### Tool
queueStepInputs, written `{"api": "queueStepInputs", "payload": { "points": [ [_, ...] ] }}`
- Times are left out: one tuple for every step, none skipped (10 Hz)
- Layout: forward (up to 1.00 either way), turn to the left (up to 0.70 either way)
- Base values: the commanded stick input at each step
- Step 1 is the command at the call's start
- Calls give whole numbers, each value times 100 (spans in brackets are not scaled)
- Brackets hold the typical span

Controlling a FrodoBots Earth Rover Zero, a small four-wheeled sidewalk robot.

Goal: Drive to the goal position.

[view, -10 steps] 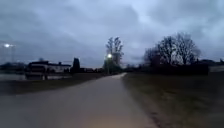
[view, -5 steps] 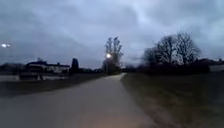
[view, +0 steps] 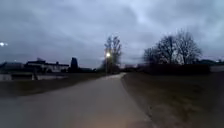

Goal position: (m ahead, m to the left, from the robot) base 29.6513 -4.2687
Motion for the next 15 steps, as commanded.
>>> {"api": "queueStepInputs", "payload": {
  "points": [
    [100, 4],
    [100, 4],
    [100, 4],
    [100, 4],
    [100, 4],
    [100, 4],
    [100, 4],
    [100, 4],
    [100, 4],
    [100, 4],
    [100, 4],
    [100, 4],
    [100, 4],
    [100, 4],
    [100, 4]
  ]
}}
